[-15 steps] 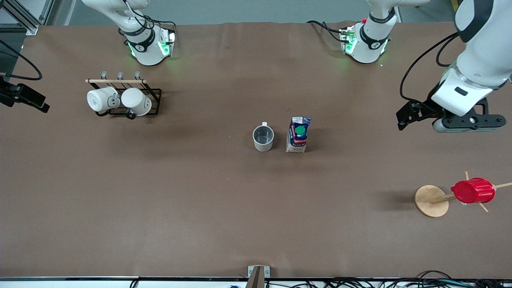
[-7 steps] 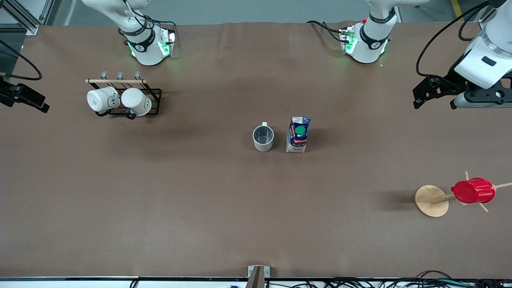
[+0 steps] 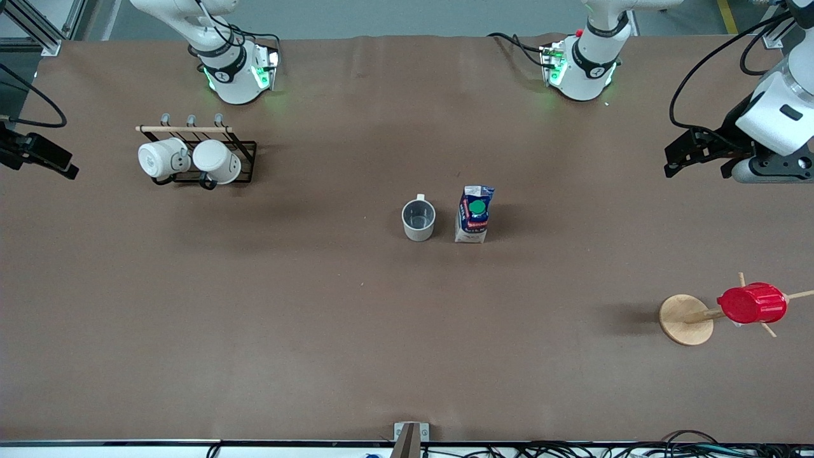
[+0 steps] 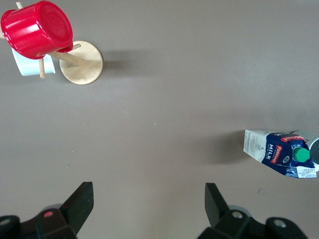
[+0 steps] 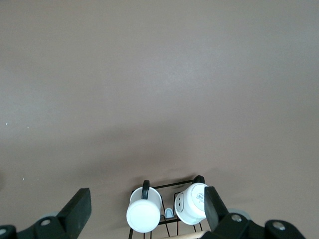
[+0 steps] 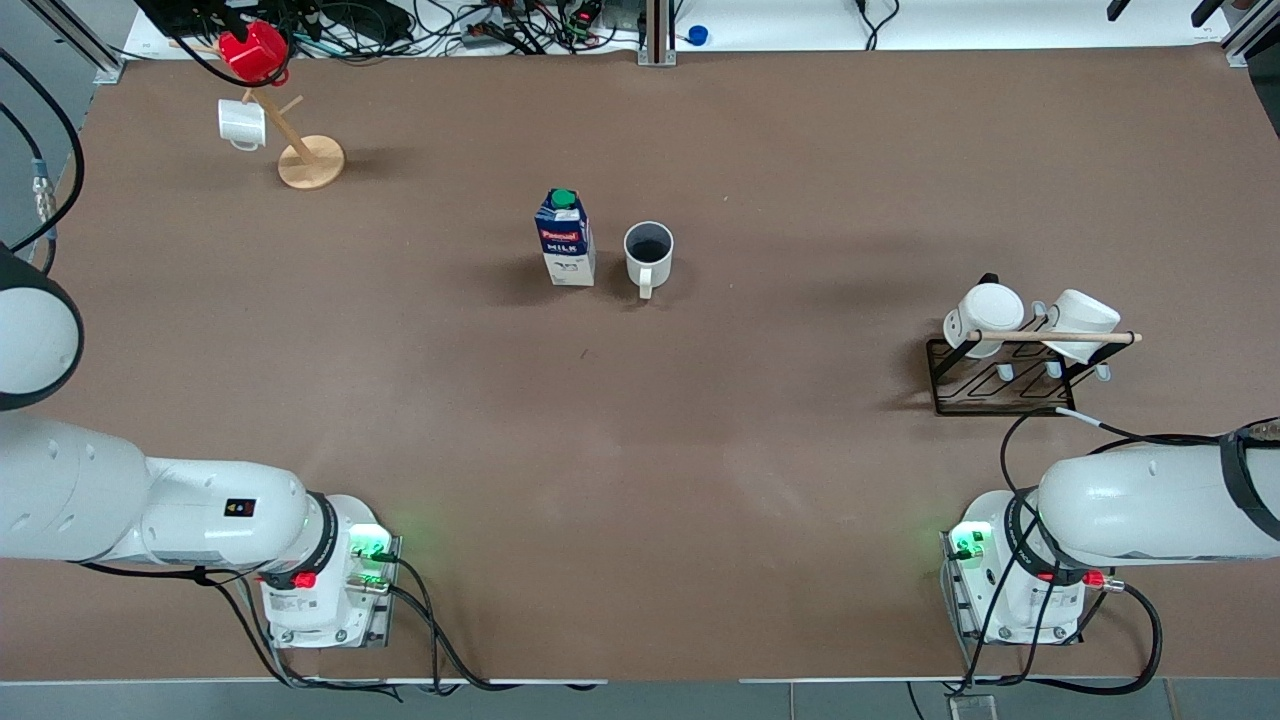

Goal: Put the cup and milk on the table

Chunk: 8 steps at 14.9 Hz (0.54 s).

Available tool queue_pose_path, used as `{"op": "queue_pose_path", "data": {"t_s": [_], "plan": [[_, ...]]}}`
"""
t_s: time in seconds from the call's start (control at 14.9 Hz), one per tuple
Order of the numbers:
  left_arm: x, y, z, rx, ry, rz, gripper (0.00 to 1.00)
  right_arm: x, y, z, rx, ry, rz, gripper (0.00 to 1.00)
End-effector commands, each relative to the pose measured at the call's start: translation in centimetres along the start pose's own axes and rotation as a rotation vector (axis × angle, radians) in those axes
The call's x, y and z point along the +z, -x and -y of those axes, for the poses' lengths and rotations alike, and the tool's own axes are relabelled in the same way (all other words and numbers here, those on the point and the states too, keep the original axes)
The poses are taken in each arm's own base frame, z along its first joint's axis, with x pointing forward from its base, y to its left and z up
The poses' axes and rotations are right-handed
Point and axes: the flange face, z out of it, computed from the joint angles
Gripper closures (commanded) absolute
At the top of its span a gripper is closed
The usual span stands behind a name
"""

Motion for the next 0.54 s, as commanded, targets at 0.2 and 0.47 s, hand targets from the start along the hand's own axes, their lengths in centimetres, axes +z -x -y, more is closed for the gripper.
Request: {"op": "queue_pose_path", "data": {"t_s": [0.2, 0.47], "plan": [[-0.29, -0.04, 0.04, 0.014, 0.022, -0.005, 0.02, -0.24, 0.33, -0.13, -0.005, -0.005, -0.001, 0.0], [-0.35, -0.1, 0.07, 0.012, 0.027, -0.011, 0.02, -0.25, 0.31, -0.2, -0.004, -0.007, -0.003, 0.0]]}}
